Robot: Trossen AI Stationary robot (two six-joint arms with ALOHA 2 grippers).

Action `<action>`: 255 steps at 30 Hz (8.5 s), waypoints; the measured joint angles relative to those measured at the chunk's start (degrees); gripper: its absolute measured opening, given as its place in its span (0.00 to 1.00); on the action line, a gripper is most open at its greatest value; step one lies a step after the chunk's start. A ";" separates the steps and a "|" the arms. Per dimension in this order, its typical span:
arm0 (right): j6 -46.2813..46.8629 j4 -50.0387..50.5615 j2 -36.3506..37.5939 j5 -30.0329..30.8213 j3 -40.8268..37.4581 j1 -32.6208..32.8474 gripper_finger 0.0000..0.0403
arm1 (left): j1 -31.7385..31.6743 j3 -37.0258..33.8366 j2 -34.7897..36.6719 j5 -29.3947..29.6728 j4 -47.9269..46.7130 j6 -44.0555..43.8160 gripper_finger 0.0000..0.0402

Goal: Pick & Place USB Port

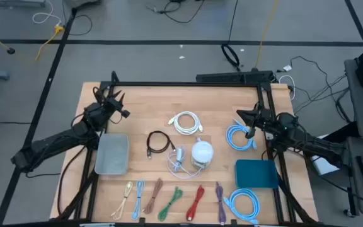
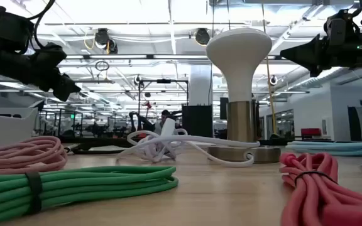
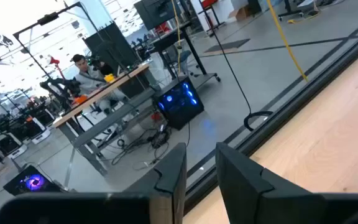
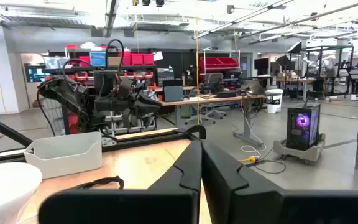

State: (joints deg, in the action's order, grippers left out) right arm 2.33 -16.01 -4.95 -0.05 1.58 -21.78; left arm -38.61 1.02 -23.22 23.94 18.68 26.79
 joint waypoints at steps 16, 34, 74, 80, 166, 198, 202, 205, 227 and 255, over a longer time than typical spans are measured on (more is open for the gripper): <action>0.00 0.00 0.02 0.00 0.02 0.02 0.01 | 0.01 0.01 -0.01 0.00 0.00 0.00 0.22; 0.00 0.01 0.00 0.00 0.00 0.02 0.01 | 0.01 0.01 -0.02 0.00 0.00 0.00 0.22; 0.00 0.00 0.02 0.00 0.02 0.02 0.01 | 0.01 0.00 -0.01 0.01 0.00 0.00 0.22; 0.02 0.01 0.01 0.00 0.01 0.02 0.01 | 0.00 0.00 0.00 0.01 0.00 0.00 0.22; 31.68 65.15 -60.67 32.94 40.01 12.54 0.53 | 18.51 13.33 -10.86 -44.78 -2.36 -32.49 0.22; 49.36 60.49 -61.09 22.43 18.74 20.24 0.53 | 18.67 13.33 -10.91 -44.81 -0.55 -31.73 0.22; 50.93 59.11 -61.11 22.88 18.16 20.65 0.52 | 19.78 13.33 -10.91 -44.83 0.40 -31.80 0.22; 52.52 58.19 -61.11 22.08 18.14 20.61 0.49 | 20.74 13.33 -10.91 -44.73 1.36 -31.78 0.22; 40.37 48.62 -61.43 45.65 34.25 20.74 0.07 | 22.25 13.33 -11.35 -40.23 2.06 -33.29 0.22; -18.92 3.85 -71.39 52.28 50.65 29.13 0.07 | -0.08 42.29 -42.93 -62.94 -6.11 -44.02 0.35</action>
State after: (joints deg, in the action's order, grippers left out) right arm -16.59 -12.16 -76.34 52.22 52.23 7.35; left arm -38.69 43.30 -66.15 -38.99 12.56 -17.23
